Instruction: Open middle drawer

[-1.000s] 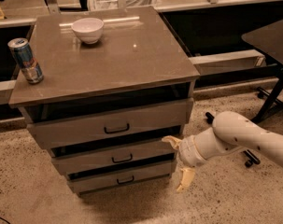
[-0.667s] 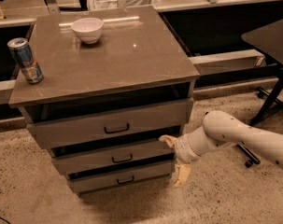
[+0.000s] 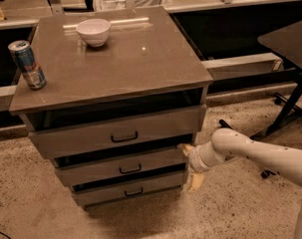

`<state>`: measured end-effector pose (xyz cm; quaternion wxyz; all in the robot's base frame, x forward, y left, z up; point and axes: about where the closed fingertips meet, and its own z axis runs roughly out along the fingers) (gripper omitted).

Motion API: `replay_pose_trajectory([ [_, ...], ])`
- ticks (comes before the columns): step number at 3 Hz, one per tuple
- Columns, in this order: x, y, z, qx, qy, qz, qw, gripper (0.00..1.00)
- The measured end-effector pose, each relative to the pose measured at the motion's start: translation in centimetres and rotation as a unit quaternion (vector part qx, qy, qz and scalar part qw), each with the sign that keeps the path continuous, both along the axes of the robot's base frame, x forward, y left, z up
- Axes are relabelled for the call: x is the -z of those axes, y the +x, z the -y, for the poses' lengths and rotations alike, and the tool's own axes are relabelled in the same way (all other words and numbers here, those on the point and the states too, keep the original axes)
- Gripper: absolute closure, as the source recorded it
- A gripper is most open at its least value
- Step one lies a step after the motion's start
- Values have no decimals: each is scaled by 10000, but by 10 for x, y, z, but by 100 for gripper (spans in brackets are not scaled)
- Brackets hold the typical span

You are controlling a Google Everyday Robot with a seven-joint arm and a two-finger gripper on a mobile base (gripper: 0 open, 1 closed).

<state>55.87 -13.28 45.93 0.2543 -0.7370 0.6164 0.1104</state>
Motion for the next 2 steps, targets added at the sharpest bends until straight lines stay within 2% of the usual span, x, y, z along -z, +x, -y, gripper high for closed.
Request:
replay_pose_trajectory([
  [1, 14, 23, 10, 321, -64, 279, 9991, 0],
  [2, 30, 59, 5, 406, -189, 388, 9982, 4],
])
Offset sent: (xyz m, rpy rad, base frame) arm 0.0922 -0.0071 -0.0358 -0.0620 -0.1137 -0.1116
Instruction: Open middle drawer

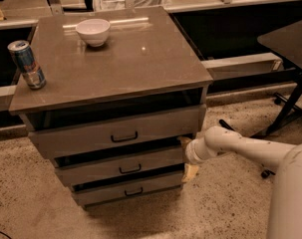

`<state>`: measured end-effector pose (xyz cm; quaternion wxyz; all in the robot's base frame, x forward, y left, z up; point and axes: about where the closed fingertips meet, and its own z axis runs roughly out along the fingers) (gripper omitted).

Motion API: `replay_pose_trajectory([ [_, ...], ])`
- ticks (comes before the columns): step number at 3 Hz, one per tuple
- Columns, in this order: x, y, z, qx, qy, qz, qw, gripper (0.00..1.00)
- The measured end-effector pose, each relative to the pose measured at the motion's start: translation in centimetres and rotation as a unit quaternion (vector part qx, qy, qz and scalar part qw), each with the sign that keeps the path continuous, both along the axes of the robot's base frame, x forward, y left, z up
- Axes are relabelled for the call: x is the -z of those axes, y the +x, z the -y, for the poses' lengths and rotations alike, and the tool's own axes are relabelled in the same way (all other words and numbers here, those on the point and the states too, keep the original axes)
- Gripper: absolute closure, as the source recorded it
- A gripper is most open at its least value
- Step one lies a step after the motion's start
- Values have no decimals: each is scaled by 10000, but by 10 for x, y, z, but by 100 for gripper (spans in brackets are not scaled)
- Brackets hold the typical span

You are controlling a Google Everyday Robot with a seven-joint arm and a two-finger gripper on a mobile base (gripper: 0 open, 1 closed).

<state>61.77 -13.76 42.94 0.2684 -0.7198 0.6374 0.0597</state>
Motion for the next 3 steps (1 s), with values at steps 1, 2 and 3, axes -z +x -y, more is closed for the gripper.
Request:
replay_pose_trajectory([
  [1, 8, 17, -9, -59, -47, -9, 10000, 16],
  [2, 10, 23, -14, -83, -46, -14, 10000, 31],
  [3, 10, 19, -13, -106, -59, -42, 9999, 34],
])
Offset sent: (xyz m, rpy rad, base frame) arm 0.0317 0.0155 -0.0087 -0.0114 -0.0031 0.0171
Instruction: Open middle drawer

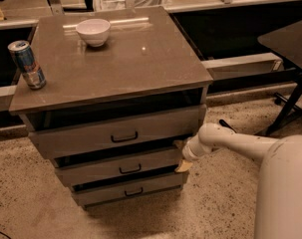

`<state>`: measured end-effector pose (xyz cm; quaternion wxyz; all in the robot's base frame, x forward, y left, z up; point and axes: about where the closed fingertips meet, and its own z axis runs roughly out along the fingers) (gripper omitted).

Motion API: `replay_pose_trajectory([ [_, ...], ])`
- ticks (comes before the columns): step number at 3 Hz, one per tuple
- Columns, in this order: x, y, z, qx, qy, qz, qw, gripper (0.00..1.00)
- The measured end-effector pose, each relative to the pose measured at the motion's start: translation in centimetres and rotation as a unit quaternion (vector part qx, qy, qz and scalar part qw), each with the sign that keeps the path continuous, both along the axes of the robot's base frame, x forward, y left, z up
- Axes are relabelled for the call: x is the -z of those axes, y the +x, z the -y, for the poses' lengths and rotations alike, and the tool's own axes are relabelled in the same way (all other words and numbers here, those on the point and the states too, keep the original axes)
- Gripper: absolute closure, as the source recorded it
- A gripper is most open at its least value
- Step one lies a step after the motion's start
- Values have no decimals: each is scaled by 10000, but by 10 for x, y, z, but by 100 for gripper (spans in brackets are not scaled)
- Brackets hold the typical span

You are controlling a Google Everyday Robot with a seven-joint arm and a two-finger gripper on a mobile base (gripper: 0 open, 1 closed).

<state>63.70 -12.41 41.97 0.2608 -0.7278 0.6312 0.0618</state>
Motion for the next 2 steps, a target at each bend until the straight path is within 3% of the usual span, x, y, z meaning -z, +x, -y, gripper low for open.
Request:
replay_pose_trajectory([
  [2, -6, -31, 6, -163, -125, -222, 9995, 39],
])
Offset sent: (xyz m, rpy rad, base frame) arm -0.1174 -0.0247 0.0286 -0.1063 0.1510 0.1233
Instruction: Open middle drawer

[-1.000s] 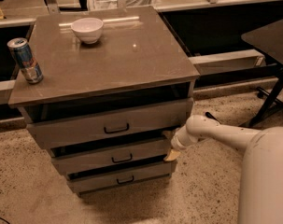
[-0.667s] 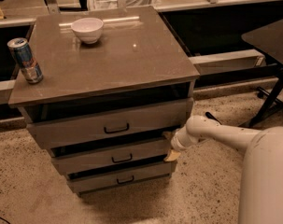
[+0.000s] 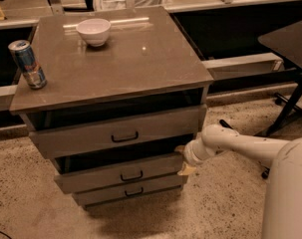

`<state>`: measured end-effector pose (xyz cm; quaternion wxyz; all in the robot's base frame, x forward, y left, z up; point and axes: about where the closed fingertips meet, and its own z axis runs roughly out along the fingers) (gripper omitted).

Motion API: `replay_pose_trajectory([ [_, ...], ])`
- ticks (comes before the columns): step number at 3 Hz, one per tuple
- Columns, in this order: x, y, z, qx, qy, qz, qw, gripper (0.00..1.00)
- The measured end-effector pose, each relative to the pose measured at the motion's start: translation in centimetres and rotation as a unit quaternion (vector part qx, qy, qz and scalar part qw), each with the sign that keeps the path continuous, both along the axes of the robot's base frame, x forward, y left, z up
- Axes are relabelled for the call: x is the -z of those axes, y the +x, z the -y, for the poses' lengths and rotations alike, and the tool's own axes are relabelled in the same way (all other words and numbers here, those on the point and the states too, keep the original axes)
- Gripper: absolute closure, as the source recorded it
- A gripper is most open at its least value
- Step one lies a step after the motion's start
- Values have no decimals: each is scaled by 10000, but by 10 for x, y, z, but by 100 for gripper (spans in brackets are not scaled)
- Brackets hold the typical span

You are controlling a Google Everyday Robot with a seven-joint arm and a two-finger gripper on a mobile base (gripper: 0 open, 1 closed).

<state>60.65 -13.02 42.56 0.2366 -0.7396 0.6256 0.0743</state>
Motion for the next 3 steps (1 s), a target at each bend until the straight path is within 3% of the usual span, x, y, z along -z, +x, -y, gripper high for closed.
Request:
replay_pose_trajectory([
  [3, -18, -83, 12, -309, -285, -607, 9973, 56],
])
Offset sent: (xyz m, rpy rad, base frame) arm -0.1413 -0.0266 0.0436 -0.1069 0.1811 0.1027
